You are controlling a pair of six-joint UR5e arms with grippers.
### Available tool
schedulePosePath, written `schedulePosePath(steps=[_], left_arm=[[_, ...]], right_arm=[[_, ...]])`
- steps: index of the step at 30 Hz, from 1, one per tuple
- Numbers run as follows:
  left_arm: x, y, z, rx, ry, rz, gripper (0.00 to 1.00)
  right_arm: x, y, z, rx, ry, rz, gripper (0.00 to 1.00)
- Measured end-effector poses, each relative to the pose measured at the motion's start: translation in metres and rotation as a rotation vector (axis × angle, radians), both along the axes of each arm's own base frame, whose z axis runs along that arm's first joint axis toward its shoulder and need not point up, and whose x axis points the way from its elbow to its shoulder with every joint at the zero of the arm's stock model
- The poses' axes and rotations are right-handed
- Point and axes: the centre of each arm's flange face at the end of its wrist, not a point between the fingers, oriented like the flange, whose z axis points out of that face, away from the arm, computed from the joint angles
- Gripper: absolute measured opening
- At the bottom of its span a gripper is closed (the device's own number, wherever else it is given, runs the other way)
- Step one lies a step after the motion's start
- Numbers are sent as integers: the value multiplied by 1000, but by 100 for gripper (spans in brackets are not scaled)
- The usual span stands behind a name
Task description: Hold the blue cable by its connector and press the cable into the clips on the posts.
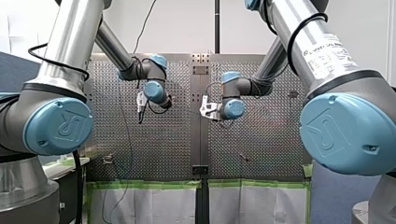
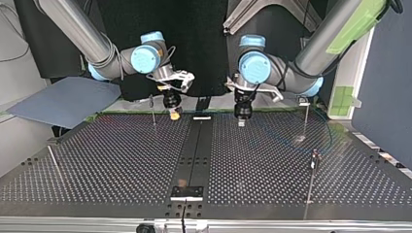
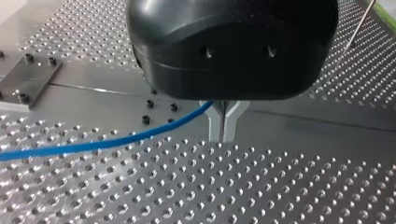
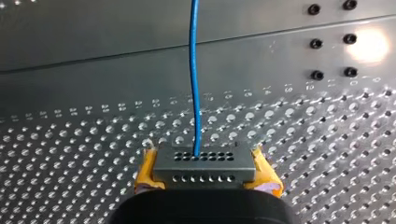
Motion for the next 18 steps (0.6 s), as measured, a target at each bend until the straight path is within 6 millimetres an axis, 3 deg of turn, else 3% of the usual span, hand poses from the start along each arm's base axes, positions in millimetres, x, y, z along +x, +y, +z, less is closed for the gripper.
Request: schedulePosePath(steps=[18], left_arm=[[-25, -16, -40, -14, -13, -27, 5]], right_arm=[[-51, 14, -56, 18, -12, -64, 0]])
